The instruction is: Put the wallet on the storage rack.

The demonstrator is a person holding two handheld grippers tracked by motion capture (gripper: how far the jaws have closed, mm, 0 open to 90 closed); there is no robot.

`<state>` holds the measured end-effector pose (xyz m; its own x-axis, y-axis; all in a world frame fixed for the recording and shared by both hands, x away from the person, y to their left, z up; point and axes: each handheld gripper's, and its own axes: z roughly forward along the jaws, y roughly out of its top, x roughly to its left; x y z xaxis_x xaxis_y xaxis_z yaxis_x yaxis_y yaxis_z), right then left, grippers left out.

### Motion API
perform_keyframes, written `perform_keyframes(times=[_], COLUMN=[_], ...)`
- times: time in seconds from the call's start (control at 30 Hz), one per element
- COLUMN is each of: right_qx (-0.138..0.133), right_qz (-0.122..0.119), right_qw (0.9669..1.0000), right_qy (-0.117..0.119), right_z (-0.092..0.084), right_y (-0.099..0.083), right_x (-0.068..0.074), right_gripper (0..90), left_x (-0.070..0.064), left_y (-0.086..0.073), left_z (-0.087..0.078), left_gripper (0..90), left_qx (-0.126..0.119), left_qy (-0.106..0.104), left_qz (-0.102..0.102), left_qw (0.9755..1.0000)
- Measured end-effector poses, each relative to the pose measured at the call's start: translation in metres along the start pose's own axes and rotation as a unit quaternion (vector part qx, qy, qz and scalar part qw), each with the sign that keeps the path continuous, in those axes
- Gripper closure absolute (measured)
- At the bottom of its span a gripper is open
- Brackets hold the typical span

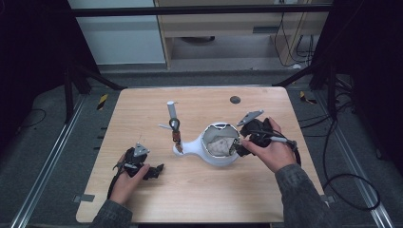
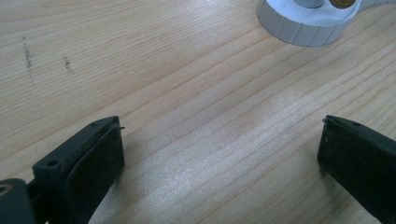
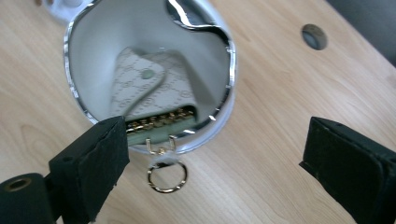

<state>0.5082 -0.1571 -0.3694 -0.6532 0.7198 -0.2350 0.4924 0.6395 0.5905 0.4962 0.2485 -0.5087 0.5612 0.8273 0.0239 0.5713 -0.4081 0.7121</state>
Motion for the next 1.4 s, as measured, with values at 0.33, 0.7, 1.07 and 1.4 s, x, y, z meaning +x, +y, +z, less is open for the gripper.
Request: perform_keyframes(times=[0.33, 0.7, 1.07, 1.4], right_qx=[-0.044, -0.041, -0.035, -0.018], right_qz=[0.044, 0.09, 0.137, 0.167], right_qw=[0.9979, 0.995, 0.99, 0.9857], right_qy=[-0.018, -0.015, 0.001, 0.011], right_z=[-0.004, 0.005, 0.022, 0.037], right_y=[-0.033, -0.073, -0.105, -0.126], right_x=[-0.016, -0.021, -0.02, -0.018], right_gripper=[8.9, 10.5, 10.8, 5.4], left_x=[0.0, 0.0, 0.0, 0.0], left_y=[0.0, 0.0, 0.0, 0.0], left_z=[0.0, 0.0, 0.0, 0.0], left_gripper=[0.0, 0.0, 0.0, 0.0], left_qx=[0.0, 0.0, 0.0, 0.0], left_qy=[0.0, 0.0, 0.001, 0.001], left_qz=[0.0, 0.0, 0.001, 0.001], left_qw=[1.0, 1.0, 1.0, 1.0])
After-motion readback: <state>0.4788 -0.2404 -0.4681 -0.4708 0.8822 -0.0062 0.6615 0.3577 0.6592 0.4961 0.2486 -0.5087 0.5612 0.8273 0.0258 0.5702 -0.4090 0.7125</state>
